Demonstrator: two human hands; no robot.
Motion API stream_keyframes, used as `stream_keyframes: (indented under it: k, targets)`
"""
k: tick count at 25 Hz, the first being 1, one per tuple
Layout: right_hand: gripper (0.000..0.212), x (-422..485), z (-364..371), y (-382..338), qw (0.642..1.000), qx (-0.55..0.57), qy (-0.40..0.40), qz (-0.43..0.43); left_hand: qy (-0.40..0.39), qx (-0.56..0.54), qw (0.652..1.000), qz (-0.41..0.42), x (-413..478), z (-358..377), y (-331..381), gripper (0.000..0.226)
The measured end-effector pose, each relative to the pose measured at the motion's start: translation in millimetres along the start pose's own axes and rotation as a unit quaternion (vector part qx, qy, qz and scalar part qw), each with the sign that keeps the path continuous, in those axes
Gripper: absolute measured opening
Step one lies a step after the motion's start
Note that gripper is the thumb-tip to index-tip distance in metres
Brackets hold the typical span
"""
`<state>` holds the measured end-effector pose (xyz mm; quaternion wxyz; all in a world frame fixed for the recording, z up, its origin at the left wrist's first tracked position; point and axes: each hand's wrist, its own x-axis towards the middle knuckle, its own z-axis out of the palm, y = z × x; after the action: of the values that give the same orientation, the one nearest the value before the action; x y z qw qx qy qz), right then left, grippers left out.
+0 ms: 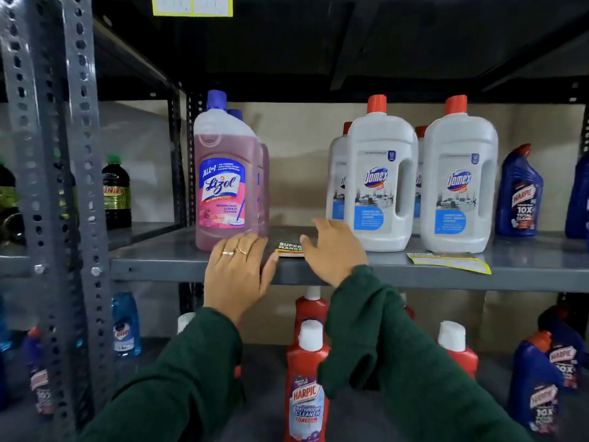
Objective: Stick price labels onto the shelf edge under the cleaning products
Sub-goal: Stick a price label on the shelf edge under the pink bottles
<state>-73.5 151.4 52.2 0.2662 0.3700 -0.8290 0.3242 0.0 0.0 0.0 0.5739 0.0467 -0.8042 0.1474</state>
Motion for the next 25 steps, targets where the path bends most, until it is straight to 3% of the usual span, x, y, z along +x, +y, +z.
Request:
stream_keyframes:
  k: [3, 5, 7, 9, 13, 17, 20, 25]
  targets:
    - [0.037, 8.1, 1.8, -2.6, 0.985, -0.104, -0.121, 0.073, 0.011, 0.020, 1.000, 0.011, -17.9, 5.1, -5.5, 0.047]
    - [0.035, 9.5, -1.1, -3.3, 0.978, -0.088, -0.157, 0.106, 0.008, 0.025, 1.000, 0.014, -23.5, 4.4, -6.9, 0.047]
    - [0.026, 5.7, 0.2, -2.8, 0.989, -0.068, -0.109, 0.077, 0.002, 0.025, 1.000, 0.008, -21.3, 3.7, -7.1, 0.049]
    - [0.014, 1.0, 2.0, -2.9, 0.999, -0.034, -0.014, 0.038, 0.001, 0.024, 1.000, -0.001, -21.4, 3.1, -4.6, 0.052]
    - [0.019, -9.0, -2.6, -3.9, 0.975, 0.179, 0.134, 0.021, 0.029, -0.071, 0.997, -0.027, -21.2, 0.8, -2.9, 0.053]
    - [0.036, -27.2, 0.8, -26.5, 0.939, 0.338, 0.066, -0.018, 0.000, -0.236, 0.971, -0.042, -10.3, -23.0, -8.4, 0.053]
    - [0.017, -36.7, 15.8, -38.5, 0.952, 0.290, 0.062, -0.071, -0.041, -0.307, 0.947, -0.088, -8.3, -43.6, -28.5, 0.032]
    - [0.006, -46.7, 44.5, -47.2, 0.965, 0.169, 0.088, -0.179, -0.088, -0.307, 0.943, -0.092, -24.8, -62.1, -69.0, 0.012]
